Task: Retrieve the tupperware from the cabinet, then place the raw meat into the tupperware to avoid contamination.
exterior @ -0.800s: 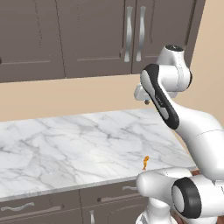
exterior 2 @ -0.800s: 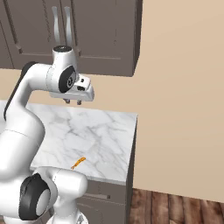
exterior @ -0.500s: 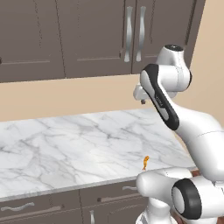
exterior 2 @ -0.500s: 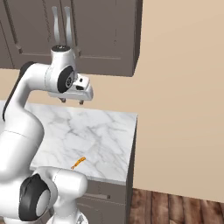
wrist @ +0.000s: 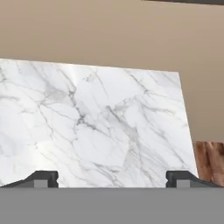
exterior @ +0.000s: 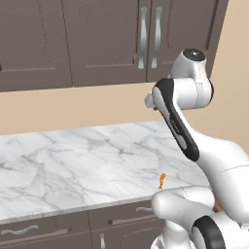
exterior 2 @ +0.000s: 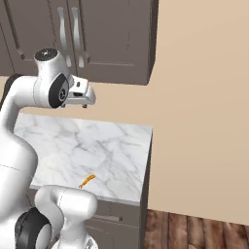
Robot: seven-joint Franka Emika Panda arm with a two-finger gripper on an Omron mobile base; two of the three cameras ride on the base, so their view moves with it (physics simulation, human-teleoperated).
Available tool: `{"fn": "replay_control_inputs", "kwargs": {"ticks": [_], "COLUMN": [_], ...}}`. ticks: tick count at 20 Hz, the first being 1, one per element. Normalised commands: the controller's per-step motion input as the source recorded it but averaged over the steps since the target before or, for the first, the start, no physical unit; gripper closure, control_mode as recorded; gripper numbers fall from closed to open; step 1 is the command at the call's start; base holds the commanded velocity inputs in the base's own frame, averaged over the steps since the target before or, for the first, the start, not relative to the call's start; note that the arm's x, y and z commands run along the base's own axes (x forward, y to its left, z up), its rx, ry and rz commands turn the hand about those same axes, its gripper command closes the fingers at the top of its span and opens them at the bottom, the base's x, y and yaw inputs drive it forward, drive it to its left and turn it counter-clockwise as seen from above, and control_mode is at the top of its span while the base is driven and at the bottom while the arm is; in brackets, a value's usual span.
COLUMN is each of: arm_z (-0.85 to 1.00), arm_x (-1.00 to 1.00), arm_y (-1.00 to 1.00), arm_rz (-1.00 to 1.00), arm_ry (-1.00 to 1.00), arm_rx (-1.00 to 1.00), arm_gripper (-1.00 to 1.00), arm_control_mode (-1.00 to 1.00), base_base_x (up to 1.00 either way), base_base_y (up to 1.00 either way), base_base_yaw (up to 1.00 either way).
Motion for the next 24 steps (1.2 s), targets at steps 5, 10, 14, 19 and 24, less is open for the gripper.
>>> {"fn": "replay_control_inputs", "kwargs": {"ticks": [5,10,14,19,24], "arm_z": [0.85,0.99,0.80,0.55,0.21], "arm_x": [0.00,0.00,0.00,0.00,0.24], "arm_y": [0.10,0.02,0.00,0.00,0.00], "arm_rz": [-0.03,-0.02,0.00,0.00,0.00], "arm_ry": [-0.13,-0.11,-0.20,-0.16,-0.02], "arm_rx": [-0.02,0.00,0.00,0.00,0.00], "arm_gripper": [-1.00,-1.00,-1.00,-1.00,-1.00], "arm_control_mode": [-1.00,-1.00,-1.00,-1.00,-1.00], "base_base_x": [0.00,0.00,0.00,0.00,0.00], "base_base_y": [0.00,0.00,0.00,0.00,0.00], "base_base_yaw": [0.00,0.00,0.00,0.00,0.00]}}
